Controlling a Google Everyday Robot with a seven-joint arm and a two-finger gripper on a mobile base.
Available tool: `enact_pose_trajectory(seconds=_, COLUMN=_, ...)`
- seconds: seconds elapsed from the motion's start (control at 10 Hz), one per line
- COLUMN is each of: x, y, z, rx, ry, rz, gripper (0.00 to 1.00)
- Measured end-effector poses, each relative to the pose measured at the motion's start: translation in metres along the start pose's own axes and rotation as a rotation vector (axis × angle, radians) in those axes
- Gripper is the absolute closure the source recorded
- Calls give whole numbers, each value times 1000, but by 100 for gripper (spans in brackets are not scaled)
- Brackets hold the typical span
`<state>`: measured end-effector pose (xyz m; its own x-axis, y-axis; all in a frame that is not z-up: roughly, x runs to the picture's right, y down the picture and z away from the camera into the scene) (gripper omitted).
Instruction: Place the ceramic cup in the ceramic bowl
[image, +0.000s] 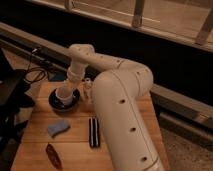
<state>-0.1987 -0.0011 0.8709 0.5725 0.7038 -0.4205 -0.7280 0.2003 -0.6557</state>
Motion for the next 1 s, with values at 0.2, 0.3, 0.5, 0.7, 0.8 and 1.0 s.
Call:
enact_pose_trajectory(seconds=0.2, x=-2, y=0, z=8, rx=-19, ry=17, rz=7, gripper=40)
enact_pose_trajectory(seconds=0.3, x=-1, y=-1, z=11, rx=-24, ry=27, rz=10, gripper=35)
enact_pose_trajectory(seconds=0.5, x=-1, y=1, z=10, rx=-19, ry=30, rz=5, gripper=34)
enact_pose_trajectory(seconds=0.7, x=-3, y=5, z=2, rx=-15, ry=27, rz=2, gripper=34)
enact_pose_trajectory(seconds=0.8, x=-4, y=8, z=-7, rx=-14, ry=24, rz=2, gripper=34)
enact_pose_trajectory(seconds=1.0, x=-3, y=10, z=-11, rx=-8, ry=26, rz=-3, gripper=34)
